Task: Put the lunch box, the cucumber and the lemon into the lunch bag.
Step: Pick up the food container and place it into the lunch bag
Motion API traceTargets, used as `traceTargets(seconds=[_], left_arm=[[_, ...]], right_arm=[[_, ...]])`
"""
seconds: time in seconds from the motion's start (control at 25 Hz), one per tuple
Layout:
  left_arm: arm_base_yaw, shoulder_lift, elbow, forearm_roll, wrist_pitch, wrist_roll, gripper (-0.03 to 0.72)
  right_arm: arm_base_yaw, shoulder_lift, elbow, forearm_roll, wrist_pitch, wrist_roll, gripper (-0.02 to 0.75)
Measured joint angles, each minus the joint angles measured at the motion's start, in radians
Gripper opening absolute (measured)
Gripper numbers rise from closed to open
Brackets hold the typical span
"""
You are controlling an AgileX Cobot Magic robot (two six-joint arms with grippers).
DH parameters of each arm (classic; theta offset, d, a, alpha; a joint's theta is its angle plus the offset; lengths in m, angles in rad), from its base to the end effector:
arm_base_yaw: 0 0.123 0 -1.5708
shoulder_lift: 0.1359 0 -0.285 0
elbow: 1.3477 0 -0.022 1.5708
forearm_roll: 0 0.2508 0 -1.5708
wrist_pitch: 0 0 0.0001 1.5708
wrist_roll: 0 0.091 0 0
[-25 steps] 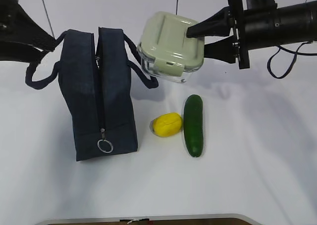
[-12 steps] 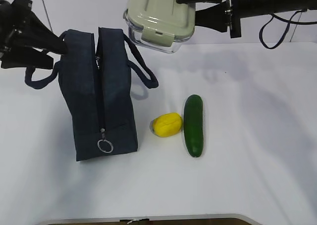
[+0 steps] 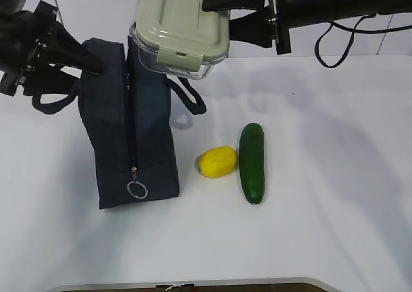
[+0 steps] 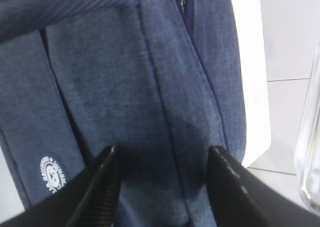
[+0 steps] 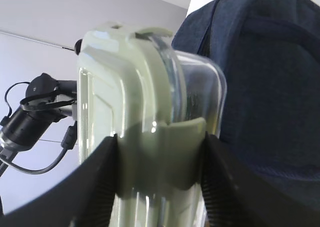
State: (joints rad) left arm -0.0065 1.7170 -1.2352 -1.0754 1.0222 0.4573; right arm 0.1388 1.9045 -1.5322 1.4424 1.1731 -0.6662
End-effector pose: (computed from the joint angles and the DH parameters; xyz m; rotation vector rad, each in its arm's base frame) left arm 0.3484 -0.0706 0.2683 -0.0844 2.5250 -1.2241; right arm 0.3911 0.1387 0.3075 -0.2521 2.1671 1.6457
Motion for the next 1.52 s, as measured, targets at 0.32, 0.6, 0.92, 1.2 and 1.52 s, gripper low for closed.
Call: traceTargets(seconds=[0.32,0.6,0.92,1.2,1.52], left_arm=[[-0.001,0.005,0.000,0.007,0.039,0.004,0.150],[-0.001,0.005,-0.049,0.069,0.152,0.030,-0.010],[-0.001,-0.007,-0.131,0.078,0.173,0.032,-0.013],[-0.001,-0.051,-0.135,0.080,0.177,0.034,-0.014],[-0.013,-0.051,-0.135,0.083,0.178,0.034,-0.014]], right_arm=[[0.021,0.000,0.000,0.000,0.002,0.002,0.373],[0.072,0.000,0.000,0.002,-0.018,0.000,0.373],[0.097,0.077,-0.002,0.019,-0.049,-0.004,0.373],[0.097,0.162,-0.004,0.021,-0.094,-0.006,0.373],[0.130,0.209,-0.025,0.064,-0.123,-0.021,0.373]])
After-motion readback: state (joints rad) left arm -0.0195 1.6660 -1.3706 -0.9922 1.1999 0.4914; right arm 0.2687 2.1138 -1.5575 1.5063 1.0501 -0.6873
